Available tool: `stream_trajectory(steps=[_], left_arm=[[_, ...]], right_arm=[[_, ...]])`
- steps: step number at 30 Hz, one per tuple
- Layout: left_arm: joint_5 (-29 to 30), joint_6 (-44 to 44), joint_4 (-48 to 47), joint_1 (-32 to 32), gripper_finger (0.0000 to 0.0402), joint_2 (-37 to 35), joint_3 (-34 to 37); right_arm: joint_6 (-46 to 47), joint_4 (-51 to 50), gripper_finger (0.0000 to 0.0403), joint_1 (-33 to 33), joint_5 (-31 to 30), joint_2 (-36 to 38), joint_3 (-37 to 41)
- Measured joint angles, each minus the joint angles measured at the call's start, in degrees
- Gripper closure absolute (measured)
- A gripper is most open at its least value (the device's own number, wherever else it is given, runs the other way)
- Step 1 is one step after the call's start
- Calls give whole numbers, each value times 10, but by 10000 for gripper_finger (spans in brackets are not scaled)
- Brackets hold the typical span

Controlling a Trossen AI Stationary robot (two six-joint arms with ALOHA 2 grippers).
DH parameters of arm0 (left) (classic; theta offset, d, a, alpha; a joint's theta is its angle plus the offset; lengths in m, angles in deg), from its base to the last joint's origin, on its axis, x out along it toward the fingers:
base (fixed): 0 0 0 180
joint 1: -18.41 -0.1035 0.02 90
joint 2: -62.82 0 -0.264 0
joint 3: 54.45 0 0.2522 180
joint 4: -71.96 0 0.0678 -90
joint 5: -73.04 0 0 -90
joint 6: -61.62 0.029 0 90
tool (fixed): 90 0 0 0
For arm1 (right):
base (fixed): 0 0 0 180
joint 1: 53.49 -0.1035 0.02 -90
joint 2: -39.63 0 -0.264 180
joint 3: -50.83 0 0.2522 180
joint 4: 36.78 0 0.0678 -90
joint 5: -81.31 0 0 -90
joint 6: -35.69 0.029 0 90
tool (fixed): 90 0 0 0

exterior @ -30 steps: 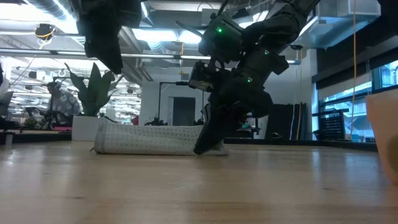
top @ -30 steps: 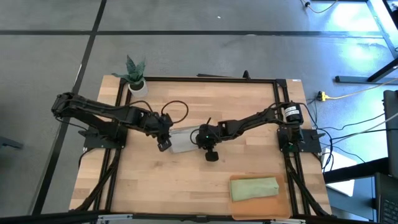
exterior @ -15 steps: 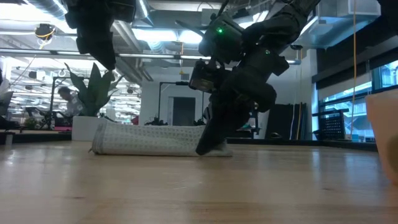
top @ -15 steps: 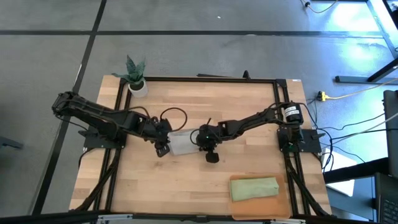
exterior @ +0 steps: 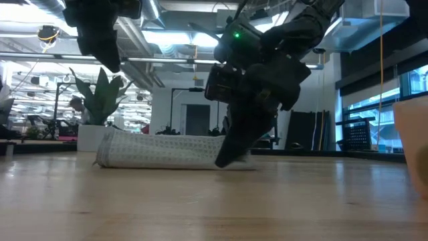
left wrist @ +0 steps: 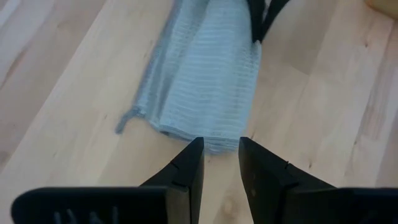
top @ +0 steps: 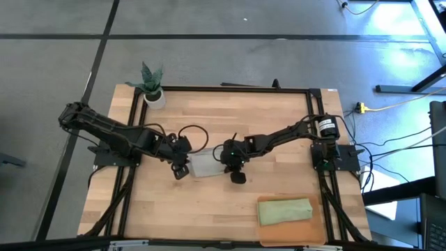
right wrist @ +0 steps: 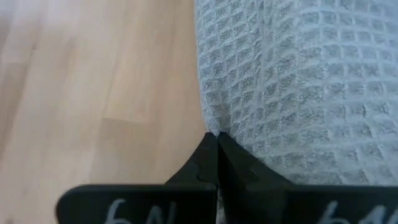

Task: Roll microfiber towels into tight, uniform cylinder then place into a basket
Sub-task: Roll the gray microfiber cloth

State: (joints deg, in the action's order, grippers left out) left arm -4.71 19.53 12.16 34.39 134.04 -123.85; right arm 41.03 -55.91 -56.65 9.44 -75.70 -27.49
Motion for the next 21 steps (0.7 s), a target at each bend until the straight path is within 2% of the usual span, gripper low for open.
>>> stream_trajectory(steps=[8, 16, 21], left_arm=[[8, 1, 0, 4, 311, 0, 0], [8, 2, 0, 4, 311, 0, 0], [8, 2, 0, 4, 311, 0, 0]], right_arm=[[51, -4, 403, 0, 66, -1, 1], [117, -6, 403, 7, 181, -3, 2], [174, -4, 403, 20, 222, -3, 2]])
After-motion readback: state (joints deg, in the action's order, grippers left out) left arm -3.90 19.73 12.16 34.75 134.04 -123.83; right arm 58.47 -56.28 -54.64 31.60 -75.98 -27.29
